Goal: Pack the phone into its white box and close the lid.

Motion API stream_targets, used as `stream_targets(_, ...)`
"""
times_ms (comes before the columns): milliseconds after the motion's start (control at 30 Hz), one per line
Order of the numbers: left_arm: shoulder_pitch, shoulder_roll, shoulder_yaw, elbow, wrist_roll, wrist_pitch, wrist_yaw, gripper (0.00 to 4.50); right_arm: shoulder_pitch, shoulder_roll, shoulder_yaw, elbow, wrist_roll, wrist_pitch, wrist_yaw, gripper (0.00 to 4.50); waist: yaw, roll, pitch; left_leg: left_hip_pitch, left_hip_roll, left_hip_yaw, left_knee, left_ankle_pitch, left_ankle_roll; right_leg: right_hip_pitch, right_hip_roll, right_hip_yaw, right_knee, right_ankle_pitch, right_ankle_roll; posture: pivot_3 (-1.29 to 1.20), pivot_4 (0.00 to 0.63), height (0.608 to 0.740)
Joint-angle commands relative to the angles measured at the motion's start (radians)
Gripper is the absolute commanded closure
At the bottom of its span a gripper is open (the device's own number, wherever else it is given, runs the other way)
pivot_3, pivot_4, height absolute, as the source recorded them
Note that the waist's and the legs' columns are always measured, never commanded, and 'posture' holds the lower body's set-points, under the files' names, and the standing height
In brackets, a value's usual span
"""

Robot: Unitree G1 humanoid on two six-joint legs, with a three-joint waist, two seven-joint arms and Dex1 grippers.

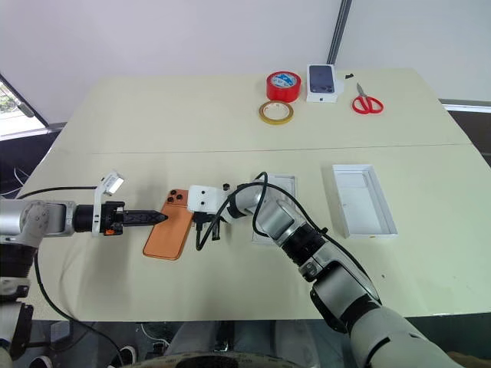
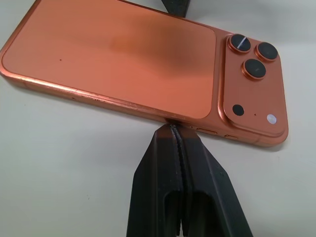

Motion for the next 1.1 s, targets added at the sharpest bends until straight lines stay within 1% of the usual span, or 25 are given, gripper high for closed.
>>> stream_targets(33, -0.01, -0.101, -0.028, 0.029, -0.065, 0.102, 0.004, 0.53, 0.003, 0.006, 0.002, -0.009, -0.012, 0.002, -0.009, 4.44, 0.003, 0.0, 0.0, 0.0, 0.0, 0.0, 0.0, 0.0, 0.0, 0.0, 0.0, 0.0, 0.0, 0.0, 0.0, 0.0, 0.15, 0.74)
stream_targets(67, -0.021, -0.103, -0.02, 0.035, -0.07, 0.123, 0.001, 0.53, 0.004, 0.002, 0.003, -0.011, -0.014, -0.002, -0.007, 4.44, 0.004, 0.0, 0.0, 0.0, -0.001, -0.001, 0.0, 0.0, 0.0, -0.001, 0.0, 0.0, 0.0, 0.0, 0.0, 0.0, 0.15, 0.74)
stream_targets(167, -0.021, -0.094, -0.057, -0.004, -0.051, 0.125, 0.009, 0.53, 0.009, 0.006, -0.003, -0.015, -0.011, 0.004, -0.008, 4.44, -0.004, -0.002, -0.001, -0.003, -0.001, -0.001, 0.001, 0.0, 0.0, -0.001, 0.0, 0.0, 0.0, 0.0, 0.0, 0.0, 0.15, 0.74)
stream_targets(333, -0.053, -0.106, -0.04, -0.034, -0.059, 0.14, 0.05, 0.53, 0.006, 0.013, -0.008, -0.014, -0.012, 0.002, -0.013, 4.44, -0.005, -0.002, 0.0, -0.003, -0.001, -0.001, 0.0, 0.0, 0.0, -0.001, 0.0, 0.0, 0.0, 0.0, 0.0, 0.0, 0.15, 0.74)
stream_targets(400, -0.045, -0.091, -0.043, -0.045, -0.049, 0.121, 0.054, 0.53, 0.003, 0.012, -0.008, -0.011, -0.016, -0.009, -0.018, 4.44, -0.006, -0.002, 0.0, -0.003, -0.001, -0.001, 0.0, 0.0, 0.0, -0.001, -0.001, 0.0, 0.0, 0.0, 0.0, 0.0, 0.15, 0.74)
stream_targets(567, -0.026, -0.081, 0.021, 0.009, -0.066, 0.118, 0.049, 0.53, 0.001, 0.007, -0.014, -0.003, -0.016, -0.009, -0.02, 4.44, -0.01, -0.002, 0.0, -0.004, -0.001, -0.001, 0.0, 0.0, -0.001, -0.002, -0.001, 0.0, 0.0, 0.0, 0.0, 0.0, 0.15, 0.74)
stream_targets(667, -0.008, -0.068, 0.04, 0.028, -0.082, 0.128, 0.041, 1.44, 0.006, 0.005, -0.011, -0.01, -0.016, -0.012, -0.018, 4.5, -0.01, -0.003, 0.001, -0.004, -0.001, -0.001, 0.0, 0.0, -0.001, -0.003, -0.001, 0.0, 0.0, 0.0, 0.0, 0.0, 0.15, 0.74)
stream_targets(700, -0.005, -0.068, 0.052, 0.032, -0.096, 0.141, 0.038, 1.85, 0.008, 0.004, -0.009, -0.013, -0.016, -0.014, -0.016, 4.5, -0.01, -0.003, 0.001, -0.004, -0.001, -0.001, -0.001, 0.0, -0.001, -0.003, -0.001, 0.0, 0.0, 0.0, 0.0, 0.0, 0.15, 0.74)
stream_targets(767, 0.003, -0.067, 0.061, 0.027, -0.11, 0.147, 0.031, 2.92, 0.009, 0.005, -0.01, -0.012, -0.016, -0.017, -0.019, 4.5, -0.01, -0.004, 0.002, -0.005, -0.001, -0.001, -0.001, 0.0, -0.001, -0.004, -0.001, 0.0, 0.0, 0.0, 0.0, 0.0, 0.15, 0.74)
stream_targets(800, 0.004, -0.075, 0.072, 0.036, -0.12, 0.158, 0.032, 3.36, 0.008, 0.006, -0.01, -0.011, -0.017, -0.018, -0.02, 4.5, -0.01, -0.004, 0.002, -0.005, -0.001, -0.001, -0.001, 0.0, -0.001, -0.005, -0.001, 0.0, 0.0, 0.0, 0.0, 0.0, 0.15, 0.74)
stream_targets(967, 0.015, -0.11, 0.083, 0.076, -0.123, 0.147, 0.054, 3.36, 0.006, 0.007, -0.01, -0.008, -0.019, -0.026, -0.024, 4.5, -0.01, -0.006, 0.003, -0.006, -0.001, -0.001, -0.001, 0.0, -0.001, -0.005, -0.001, 0.0, 0.0, 0.0, 0.0, 0.0, 0.15, 0.74)
stream_targets(1000, 0.014, -0.115, 0.085, 0.08, -0.126, 0.151, 0.057, 3.59, 0.005, 0.006, -0.011, -0.007, -0.021, -0.028, -0.027, 4.5, -0.01, -0.007, 0.003, -0.006, -0.001, -0.001, -0.001, 0.0, -0.001, -0.005, -0.001, 0.0, 0.0, 0.0, 0.0, 0.0, 0.15, 0.74)
stream_targets(1067, 0.011, -0.122, 0.089, 0.088, -0.126, 0.15, 0.064, 4.29, 0.005, 0.007, -0.013, -0.006, -0.021, -0.032, -0.033, 4.5, -0.009, -0.006, 0.003, -0.006, -0.001, -0.001, -0.001, 0.0, -0.001, -0.005, -0.001, 0.0, 0.0, 0.0, 0.0, 0.0, 0.15, 0.74)
stream_targets(1100, 0.01, -0.125, 0.093, 0.093, -0.132, 0.151, 0.063, 4.48, 0.005, 0.005, -0.015, -0.006, -0.023, -0.038, -0.038, 4.5, -0.01, -0.007, 0.003, -0.006, -0.001, -0.001, -0.001, 0.0, -0.001, -0.005, -0.001, 0.0, 0.0, 0.0, 0.0, 0.0, 0.15, 0.74)
